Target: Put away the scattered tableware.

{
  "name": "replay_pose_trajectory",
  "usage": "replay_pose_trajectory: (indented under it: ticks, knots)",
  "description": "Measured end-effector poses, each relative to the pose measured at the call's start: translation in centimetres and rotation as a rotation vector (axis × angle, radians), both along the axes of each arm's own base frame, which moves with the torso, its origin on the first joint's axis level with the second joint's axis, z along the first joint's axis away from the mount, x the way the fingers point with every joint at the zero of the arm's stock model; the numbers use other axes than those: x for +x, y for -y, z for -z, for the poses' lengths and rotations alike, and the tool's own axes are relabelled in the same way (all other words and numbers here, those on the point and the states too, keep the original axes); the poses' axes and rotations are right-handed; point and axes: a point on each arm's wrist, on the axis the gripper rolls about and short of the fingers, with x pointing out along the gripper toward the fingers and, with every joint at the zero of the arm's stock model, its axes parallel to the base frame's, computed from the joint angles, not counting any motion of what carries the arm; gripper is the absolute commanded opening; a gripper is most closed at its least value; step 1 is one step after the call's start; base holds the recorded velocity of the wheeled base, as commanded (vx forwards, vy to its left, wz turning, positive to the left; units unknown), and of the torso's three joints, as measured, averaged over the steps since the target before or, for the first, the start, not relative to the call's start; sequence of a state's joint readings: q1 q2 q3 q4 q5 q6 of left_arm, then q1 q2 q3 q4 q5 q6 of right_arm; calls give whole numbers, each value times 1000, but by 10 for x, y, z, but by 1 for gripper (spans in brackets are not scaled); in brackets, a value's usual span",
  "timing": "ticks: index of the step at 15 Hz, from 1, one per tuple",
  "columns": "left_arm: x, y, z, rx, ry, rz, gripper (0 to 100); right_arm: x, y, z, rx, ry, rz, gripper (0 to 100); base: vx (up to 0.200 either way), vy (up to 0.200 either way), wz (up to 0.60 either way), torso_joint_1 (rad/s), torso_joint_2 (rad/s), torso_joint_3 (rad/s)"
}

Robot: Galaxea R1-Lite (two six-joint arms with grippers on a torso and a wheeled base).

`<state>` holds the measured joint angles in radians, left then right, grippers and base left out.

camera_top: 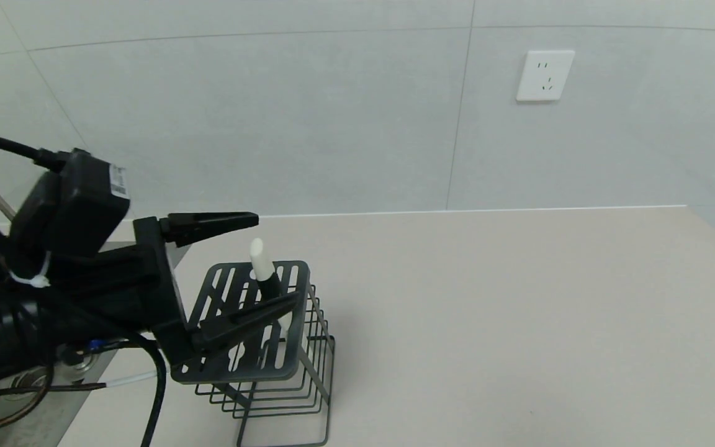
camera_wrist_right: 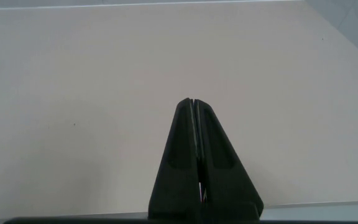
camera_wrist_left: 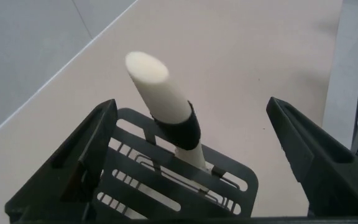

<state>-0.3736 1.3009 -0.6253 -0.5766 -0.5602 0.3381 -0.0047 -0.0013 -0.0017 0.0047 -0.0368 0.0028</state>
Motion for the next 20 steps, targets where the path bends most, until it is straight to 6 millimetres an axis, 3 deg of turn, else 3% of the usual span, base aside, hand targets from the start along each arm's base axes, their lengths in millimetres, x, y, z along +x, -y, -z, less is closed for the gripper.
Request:
replay_pose_trajectory:
  ticks: [4,8,11,14,16,20]
  knots:
    - [-40,-20,-17,-48,112,-51,100,0,0,0,0,0,0,0,0,0,0,0,0,0]
    - [-110,-49,-14,-116,196,-95,100,0,0,0,-1,0,0,0,0,0,0,0,0,0]
    - [-157,-67,17,-121,151,-175,100,0,0,0,0,0,-1,0,0,0,0,0,0,0]
    - [-189,-76,60,-171,101,-269,100,0,0,0,-1,0,-1,0,0,0,0,0,0,0]
    - [-200,-79,90,-226,70,-348,100,0,0,0,-3,0,-1,0,0,0,0,0,0,0]
    - [-199,-83,136,-222,-41,-644,100,0,0,0,-2,0,0,0,0,0,0,0,0,0]
